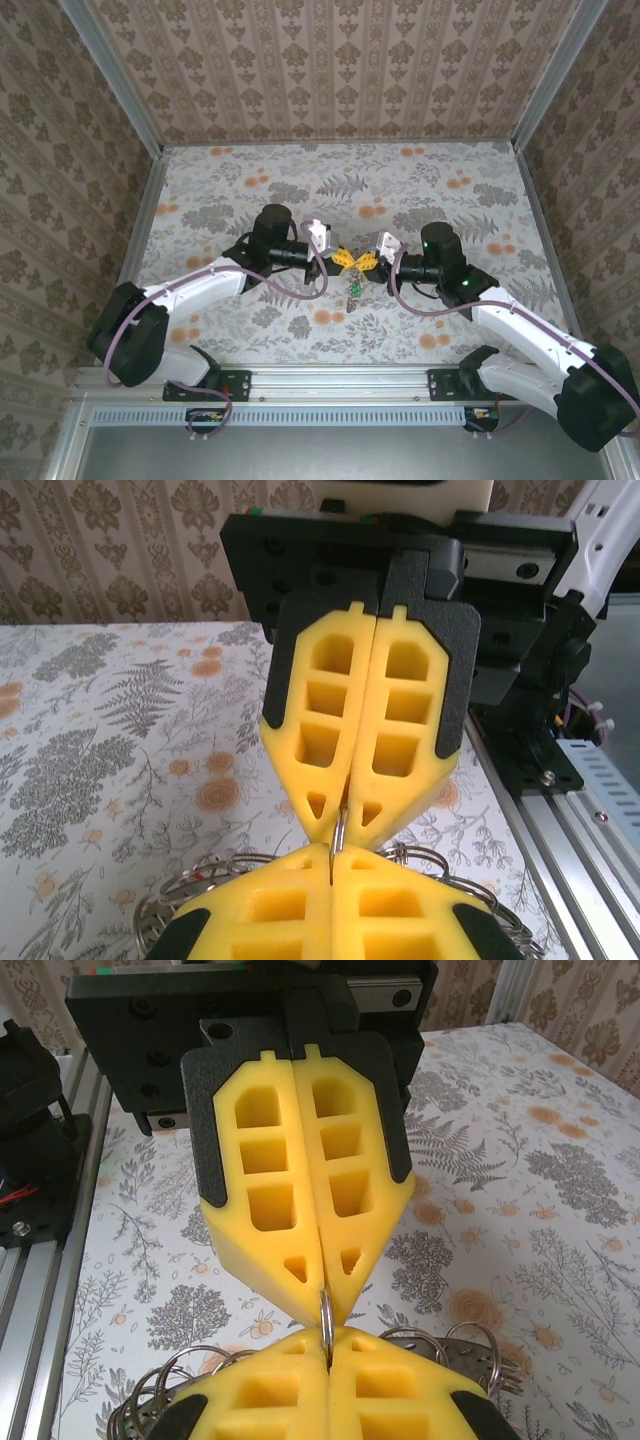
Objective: Put the keys on the keyring
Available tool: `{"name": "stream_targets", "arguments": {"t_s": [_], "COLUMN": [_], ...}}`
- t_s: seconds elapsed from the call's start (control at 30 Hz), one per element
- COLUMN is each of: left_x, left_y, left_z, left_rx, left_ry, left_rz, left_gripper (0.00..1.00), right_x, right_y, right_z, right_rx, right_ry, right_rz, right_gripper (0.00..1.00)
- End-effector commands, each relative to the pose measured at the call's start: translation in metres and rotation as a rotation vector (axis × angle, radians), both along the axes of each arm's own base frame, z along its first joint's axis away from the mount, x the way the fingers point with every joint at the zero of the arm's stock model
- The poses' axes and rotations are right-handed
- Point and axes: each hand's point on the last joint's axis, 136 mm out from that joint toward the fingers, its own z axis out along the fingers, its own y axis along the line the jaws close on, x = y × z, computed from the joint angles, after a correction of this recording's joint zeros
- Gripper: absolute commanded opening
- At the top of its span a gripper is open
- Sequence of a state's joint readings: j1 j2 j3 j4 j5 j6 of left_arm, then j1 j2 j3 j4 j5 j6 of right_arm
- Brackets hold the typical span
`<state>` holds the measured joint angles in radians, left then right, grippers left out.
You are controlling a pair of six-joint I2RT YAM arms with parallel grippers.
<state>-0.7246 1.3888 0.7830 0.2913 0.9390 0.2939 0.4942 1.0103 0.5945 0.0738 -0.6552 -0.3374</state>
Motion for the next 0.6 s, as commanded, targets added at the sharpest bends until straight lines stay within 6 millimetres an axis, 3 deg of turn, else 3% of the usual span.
{"name": "stream_targets", "arguments": {"t_s": [0.0,0.2,0.57], "left_x": [-0.008,-0.013,-0.010], "left_y": [0.004,0.005,-0.006], "left_z": [0.013,-0.006,-0.014], "left_rx": [0.015,0.159,0.225], "left_ry": [-0.063,-0.079,-0.096], "left_rz": [-0.030,-0.053,-0.062], "left_gripper": [0.11,0.18,0.24], "right_x": [0.001,-0.002,-0.006], "right_y": [-0.003,-0.001,0.001], "right_z": [0.003,0.005,0.006], "right_rx": [-0.035,-0.065,-0.076], "right_ry": [-0.004,0.010,0.015], "right_rz": [0.001,0.030,0.042], "right_gripper": [0.00,0.00,0.00]}}
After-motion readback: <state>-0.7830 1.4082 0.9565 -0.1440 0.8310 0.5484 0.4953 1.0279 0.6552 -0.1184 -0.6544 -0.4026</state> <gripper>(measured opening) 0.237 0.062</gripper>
